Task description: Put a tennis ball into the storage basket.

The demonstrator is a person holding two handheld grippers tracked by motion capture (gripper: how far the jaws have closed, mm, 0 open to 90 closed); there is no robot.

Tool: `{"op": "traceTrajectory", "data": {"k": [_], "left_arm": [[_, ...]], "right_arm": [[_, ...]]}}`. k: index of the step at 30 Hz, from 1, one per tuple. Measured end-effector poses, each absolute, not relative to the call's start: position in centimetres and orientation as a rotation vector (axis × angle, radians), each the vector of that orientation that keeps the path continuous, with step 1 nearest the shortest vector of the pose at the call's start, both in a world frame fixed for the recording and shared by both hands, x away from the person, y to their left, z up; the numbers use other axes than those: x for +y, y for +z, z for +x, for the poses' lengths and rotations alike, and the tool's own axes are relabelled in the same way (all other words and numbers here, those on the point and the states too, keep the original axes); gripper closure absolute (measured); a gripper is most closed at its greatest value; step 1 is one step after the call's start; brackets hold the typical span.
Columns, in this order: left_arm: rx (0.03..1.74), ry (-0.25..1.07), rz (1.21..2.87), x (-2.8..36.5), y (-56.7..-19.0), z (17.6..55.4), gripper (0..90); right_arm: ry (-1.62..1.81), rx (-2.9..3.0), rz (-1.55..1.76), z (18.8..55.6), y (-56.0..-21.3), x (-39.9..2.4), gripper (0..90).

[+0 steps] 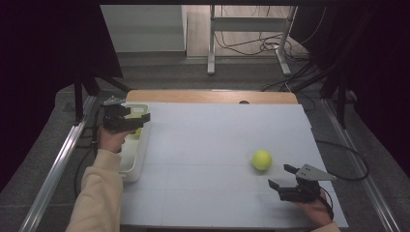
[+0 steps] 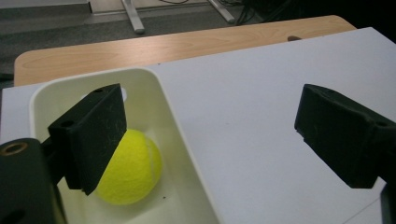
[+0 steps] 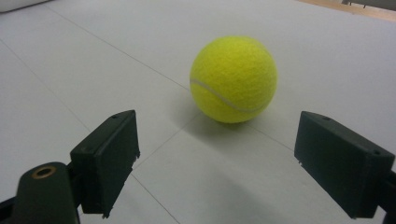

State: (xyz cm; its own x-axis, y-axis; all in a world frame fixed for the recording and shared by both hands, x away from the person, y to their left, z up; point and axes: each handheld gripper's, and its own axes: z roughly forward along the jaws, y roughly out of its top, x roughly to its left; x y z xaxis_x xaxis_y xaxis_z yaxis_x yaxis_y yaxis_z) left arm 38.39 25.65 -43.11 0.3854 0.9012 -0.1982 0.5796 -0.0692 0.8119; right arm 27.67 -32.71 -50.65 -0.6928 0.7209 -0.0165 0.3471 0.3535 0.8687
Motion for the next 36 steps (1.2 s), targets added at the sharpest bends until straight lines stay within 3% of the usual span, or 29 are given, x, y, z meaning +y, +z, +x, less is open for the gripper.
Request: {"op": "traceTrajectory", "data": {"k": [36], "left_arm": [[1.097, 0.382, 1.766, 22.1, -43.3, 35.5, 9.7]], "right_arm": [[1.271, 2.224, 0.939, 27.7, -50.7, -32.7, 14.5]]}}
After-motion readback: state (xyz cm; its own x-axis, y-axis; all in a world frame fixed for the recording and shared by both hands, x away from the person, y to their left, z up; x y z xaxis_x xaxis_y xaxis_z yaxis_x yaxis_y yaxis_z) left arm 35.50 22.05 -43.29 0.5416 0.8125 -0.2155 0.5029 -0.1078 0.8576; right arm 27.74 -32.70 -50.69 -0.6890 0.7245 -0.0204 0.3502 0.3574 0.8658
